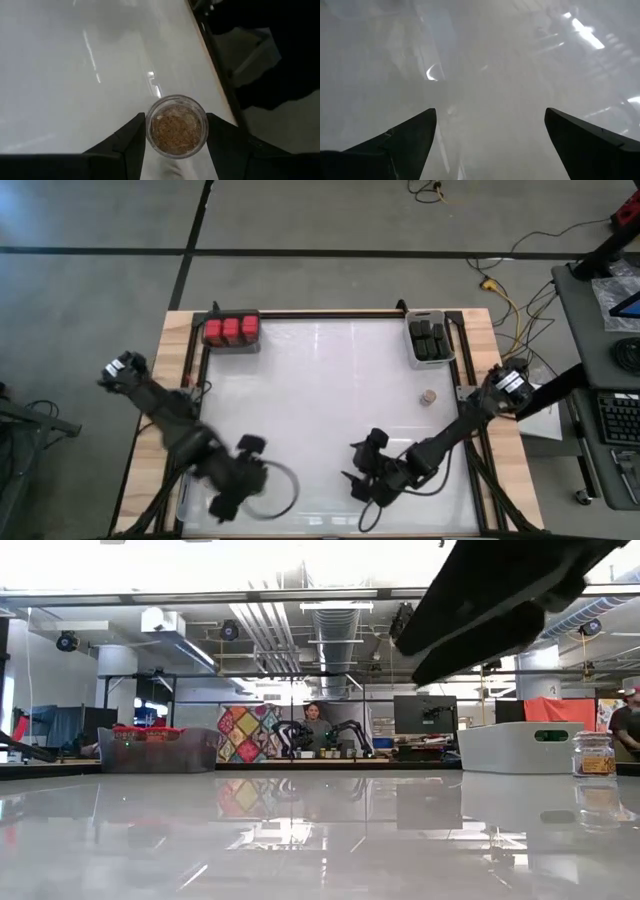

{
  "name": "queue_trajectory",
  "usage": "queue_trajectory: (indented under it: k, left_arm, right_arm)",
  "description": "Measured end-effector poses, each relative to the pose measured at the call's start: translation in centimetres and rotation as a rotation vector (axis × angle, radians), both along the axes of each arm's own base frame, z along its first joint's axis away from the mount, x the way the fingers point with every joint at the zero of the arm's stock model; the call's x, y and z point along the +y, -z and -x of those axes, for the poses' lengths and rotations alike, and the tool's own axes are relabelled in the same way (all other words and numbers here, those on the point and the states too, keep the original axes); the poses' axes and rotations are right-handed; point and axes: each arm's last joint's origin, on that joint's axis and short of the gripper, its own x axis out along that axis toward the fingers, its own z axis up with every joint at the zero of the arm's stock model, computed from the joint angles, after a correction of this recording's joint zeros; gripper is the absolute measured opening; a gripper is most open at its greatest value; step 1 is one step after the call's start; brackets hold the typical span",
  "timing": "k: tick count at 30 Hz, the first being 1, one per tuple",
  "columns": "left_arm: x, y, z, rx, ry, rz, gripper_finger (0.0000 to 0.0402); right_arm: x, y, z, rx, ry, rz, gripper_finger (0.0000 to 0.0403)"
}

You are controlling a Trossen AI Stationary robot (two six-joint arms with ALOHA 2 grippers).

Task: Sort spices by type
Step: Put the brown seasoning bottle into the transparent bin

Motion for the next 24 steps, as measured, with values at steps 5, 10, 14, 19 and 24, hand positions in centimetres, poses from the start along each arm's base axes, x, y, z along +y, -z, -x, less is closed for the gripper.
queue_trajectory:
  k: [5,10,14,19,24]
  left_arm:
    - [-3.2,-0.2,4.4,-0.002,-0.113,-0.011,0.0165]
    - [-5.5,0.8,7.7,0.045,-0.209,-0.032,0.0165]
    - [-7.1,1.8,9.2,0.017,-0.290,-0.048,0.0164]
    - [-8.9,4.4,9.2,0.015,-0.405,-0.091,0.0164]
    - [-10.0,7.0,8.8,0.062,-0.410,-0.171,0.0164]
  right_arm:
    - [0.6,-0.3,0.2,-0.070,0.039,0.003,0.0364]
    - [0.9,-0.9,-0.3,-0.150,0.051,-0.026,0.0364]
    - [1.1,-1.1,-0.6,-0.183,0.047,-0.047,0.0364]
    - [1.1,-1.2,-0.6,-0.191,0.047,-0.053,0.0364]
    - [1.2,-1.3,-0.6,-0.196,0.046,-0.057,0.0364]
